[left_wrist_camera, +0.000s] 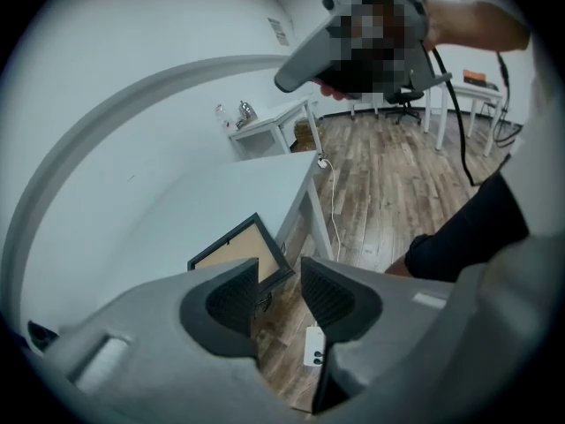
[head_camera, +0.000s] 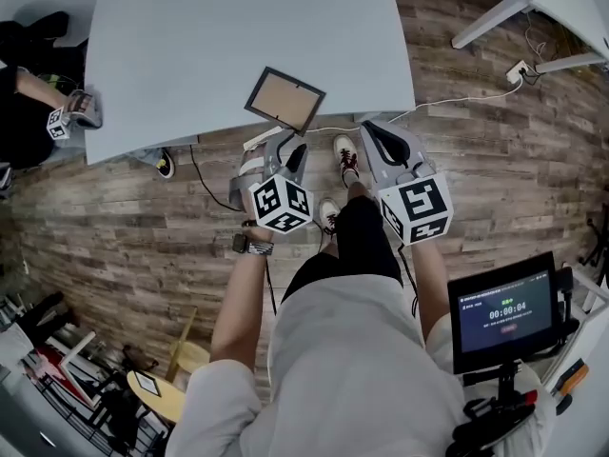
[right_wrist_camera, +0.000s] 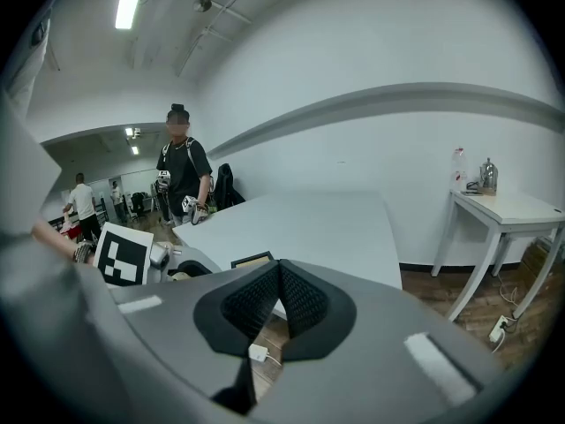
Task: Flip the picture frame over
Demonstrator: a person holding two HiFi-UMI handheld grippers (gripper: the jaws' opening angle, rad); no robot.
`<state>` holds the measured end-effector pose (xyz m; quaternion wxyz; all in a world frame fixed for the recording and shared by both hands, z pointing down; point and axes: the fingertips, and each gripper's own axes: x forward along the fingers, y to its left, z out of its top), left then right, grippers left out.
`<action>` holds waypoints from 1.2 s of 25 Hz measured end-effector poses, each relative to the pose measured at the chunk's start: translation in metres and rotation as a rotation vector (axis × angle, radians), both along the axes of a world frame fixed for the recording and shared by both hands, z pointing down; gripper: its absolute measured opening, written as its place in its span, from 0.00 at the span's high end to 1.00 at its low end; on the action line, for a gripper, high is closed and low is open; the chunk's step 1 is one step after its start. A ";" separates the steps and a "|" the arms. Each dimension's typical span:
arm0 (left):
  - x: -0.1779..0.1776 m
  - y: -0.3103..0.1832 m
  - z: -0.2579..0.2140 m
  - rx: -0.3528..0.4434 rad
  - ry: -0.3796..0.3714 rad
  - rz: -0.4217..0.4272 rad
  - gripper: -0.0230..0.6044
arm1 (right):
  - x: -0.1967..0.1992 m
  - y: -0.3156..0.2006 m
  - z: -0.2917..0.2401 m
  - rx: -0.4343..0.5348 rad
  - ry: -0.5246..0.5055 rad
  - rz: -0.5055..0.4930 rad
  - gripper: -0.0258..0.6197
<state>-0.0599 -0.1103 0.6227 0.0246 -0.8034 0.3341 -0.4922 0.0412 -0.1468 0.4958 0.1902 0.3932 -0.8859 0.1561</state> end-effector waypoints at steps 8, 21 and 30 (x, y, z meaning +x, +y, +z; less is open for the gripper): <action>0.000 0.000 0.018 0.084 -0.200 0.091 0.71 | 0.001 0.010 0.011 -0.036 -0.007 0.008 0.96; 0.000 -0.006 0.027 0.216 -0.374 0.193 0.71 | 0.005 0.021 0.026 -0.081 0.009 0.010 0.96; 0.006 -0.009 0.018 0.241 -0.348 0.201 0.77 | 0.019 0.017 0.033 -0.112 -0.002 0.058 0.96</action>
